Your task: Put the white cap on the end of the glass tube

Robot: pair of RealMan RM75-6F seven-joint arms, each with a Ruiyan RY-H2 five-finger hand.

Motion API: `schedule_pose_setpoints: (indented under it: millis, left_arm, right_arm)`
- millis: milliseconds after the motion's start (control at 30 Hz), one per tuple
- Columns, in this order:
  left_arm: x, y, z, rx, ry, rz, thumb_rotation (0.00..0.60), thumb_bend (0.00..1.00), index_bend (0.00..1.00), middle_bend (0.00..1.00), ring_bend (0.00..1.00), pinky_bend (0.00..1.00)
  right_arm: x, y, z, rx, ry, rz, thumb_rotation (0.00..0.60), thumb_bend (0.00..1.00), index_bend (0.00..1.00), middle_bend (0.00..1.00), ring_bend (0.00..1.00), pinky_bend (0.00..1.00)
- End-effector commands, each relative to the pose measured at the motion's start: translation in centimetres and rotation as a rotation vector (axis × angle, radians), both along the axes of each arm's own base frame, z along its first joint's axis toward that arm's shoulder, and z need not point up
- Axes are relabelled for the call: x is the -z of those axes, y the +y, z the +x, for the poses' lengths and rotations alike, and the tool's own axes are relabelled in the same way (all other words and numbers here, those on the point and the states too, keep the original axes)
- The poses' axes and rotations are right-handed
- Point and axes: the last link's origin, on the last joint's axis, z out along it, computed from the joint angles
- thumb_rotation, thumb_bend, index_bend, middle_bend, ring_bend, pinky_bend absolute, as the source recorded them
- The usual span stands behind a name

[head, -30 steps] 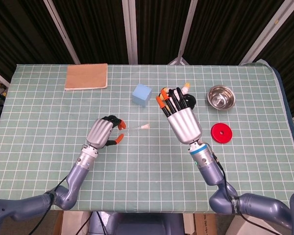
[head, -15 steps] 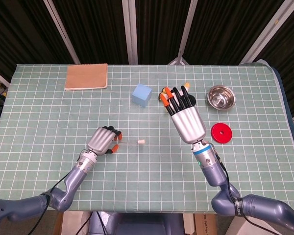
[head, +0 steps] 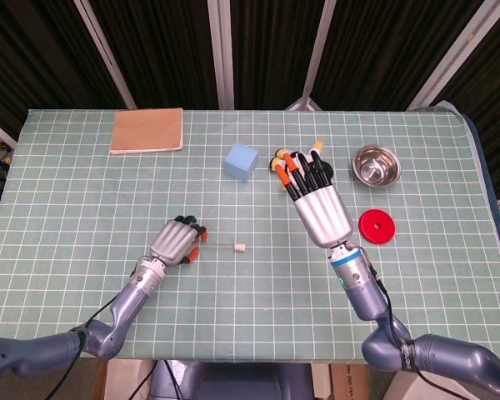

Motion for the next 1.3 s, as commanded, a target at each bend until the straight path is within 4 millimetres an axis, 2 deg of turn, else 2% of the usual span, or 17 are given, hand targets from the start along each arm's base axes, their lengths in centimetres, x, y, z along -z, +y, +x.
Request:
schedule_pose_setpoints:
  millis: [33,200,333,500,667,867,1000,1167,1300]
  left_arm:
    - [-0.4,0.0,0.2,-0.017,-0.033,0.013,0.600,0.67,0.27,0.28,0.13,0.15]
    - [-1.4,-0.1,0.6,-0.020,-0.055,0.029,0.600,0.60,0.25,0.22,0.10,0.09]
    - [-2.9,-0.3,0.3,-0.041,-0.076,0.045,0.600,0.50,0.22,0.19,0.09,0.07]
    - [-6.0,-1.2,-1.1,-0.114,-0.135,0.090,0.600,0.37,0.19,0.17,0.07,0.04]
    - [-9.7,-3.0,-3.5,-0.184,-0.169,0.139,0.600,0.31,0.18,0.15,0.06,0.03]
    - [-14.5,-7.4,-7.3,-0.206,-0.165,0.208,0.600,0.27,0.16,0.13,0.04,0.00]
    - [-16.8,-10.5,-9.6,-0.185,-0.137,0.248,0.600,0.25,0.14,0.10,0.02,0.00]
    - [-19.2,-14.1,-11.8,-0.205,-0.115,0.297,0.600,0.22,0.13,0.09,0.01,0.00]
    - [-21.1,-15.9,-13.1,-0.219,-0.101,0.348,0.600,0.22,0.12,0.08,0.01,0.00]
  right_arm:
    - [0.0,0.1,0.0,0.001,0.001,0.001,0.600,0.41,0.00,0.00,0.01,0.02]
    - [0.0,0.6,-0.2,-0.001,0.000,0.009,0.600,0.41,0.00,0.00,0.00,0.02]
    - [-0.3,1.5,-0.9,0.010,-0.022,0.019,0.600,0.41,0.00,0.00,0.00,0.01]
    - [-1.5,3.3,-3.2,0.100,-0.095,0.050,0.600,0.40,0.00,0.00,0.00,0.01]
    - [-2.9,5.9,-6.8,0.248,-0.193,0.096,0.600,0.30,0.00,0.00,0.00,0.01]
    - [-4.7,10.0,-11.9,0.434,-0.321,0.164,0.600,0.29,0.00,0.00,0.00,0.01]
    - [-5.8,12.5,-14.8,0.516,-0.334,0.184,0.600,0.29,0.00,0.00,0.00,0.00]
    - [-7.1,14.9,-17.0,0.559,-0.356,0.183,0.600,0.29,0.00,0.00,0.00,0.00]
    - [-7.8,16.3,-18.1,0.545,-0.364,0.171,0.600,0.29,0.00,0.00,0.00,0.00]
